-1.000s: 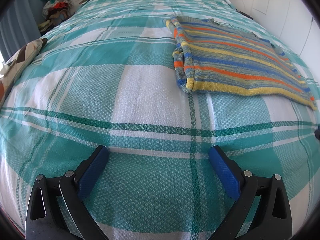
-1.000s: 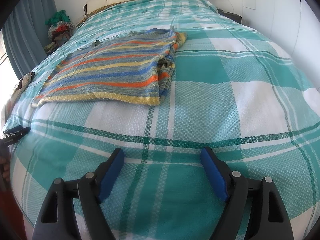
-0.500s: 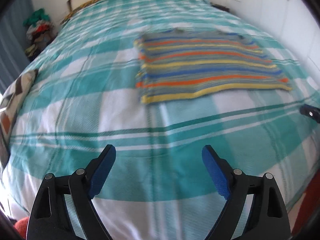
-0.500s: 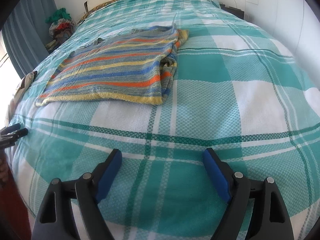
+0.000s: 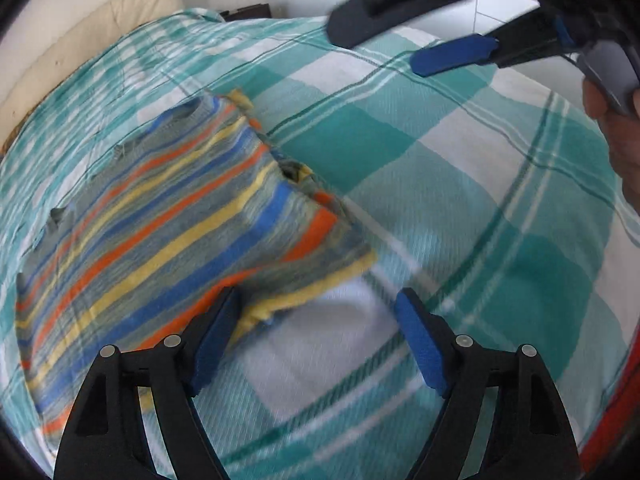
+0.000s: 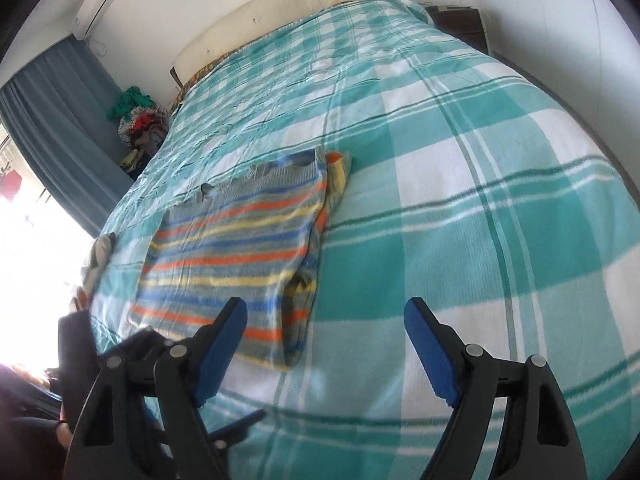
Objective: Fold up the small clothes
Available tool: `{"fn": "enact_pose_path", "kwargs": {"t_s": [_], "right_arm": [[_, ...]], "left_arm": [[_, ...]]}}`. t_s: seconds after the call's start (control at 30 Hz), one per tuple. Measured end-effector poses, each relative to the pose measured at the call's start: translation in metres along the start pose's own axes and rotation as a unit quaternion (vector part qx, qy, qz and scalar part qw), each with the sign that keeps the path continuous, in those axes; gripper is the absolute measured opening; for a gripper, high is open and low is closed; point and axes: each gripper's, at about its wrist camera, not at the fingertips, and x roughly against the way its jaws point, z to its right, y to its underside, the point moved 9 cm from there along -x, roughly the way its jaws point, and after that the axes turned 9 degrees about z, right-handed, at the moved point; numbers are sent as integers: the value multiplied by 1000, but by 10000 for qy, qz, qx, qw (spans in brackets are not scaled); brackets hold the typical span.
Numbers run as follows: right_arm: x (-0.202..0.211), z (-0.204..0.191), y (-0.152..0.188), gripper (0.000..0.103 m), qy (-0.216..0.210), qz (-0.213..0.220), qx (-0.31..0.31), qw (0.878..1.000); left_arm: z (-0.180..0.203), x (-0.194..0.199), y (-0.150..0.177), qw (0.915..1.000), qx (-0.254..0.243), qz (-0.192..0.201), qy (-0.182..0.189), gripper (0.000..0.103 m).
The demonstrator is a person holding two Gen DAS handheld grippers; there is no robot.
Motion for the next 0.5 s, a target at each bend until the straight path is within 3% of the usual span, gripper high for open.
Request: {"fn": "enact_pose_path", "kwargs": {"t_s": [0.03, 0.07, 0.1, 0.13, 0.2, 0.27, 0.37, 0.4, 0.43, 0.5], "right_arm": [[-10, 1, -11, 81, -62, -63, 6, 10000], [-24, 2, -21, 81, -156, -161, -12, 9997], [-41, 5, -31, 81, -249, -299, -65, 9992], [-59, 9, -39, 81, -274, -435, -151, 9986], [-98, 22, -52, 77, -256, -692, -422, 9964], [-134, 32, -59, 66, -268, -850, -866, 9922], [-171, 33, -65, 56, -402, -899, -1354, 9859], [-177, 27, -67, 29, -418, -937, -1313, 9860], [-180, 22, -69, 10, -265, -966, -1113, 9887], [-172, 2, -83, 9, -83, -761, -590, 9953]], "left_arm": [[2, -2, -3, 9999, -46, 91, 14, 65], [4, -3, -5, 9997, -161, 163, -10, 34], [6, -4, -6, 9995, -265, 177, 21, 17], [8, -5, -6, 9994, -292, 155, 55, 7], [7, -2, -7, 9995, -184, 217, 150, 6], [4, 1, -7, 9993, -1, 269, 272, 6], [3, 10, -8, 9980, 278, 377, 431, 6], [0, 16, -9, 9968, 444, 419, 514, 6], [-4, 23, -11, 9949, 654, 486, 592, 6], [-21, 48, -13, 9889, 1121, 694, 690, 5]]}}
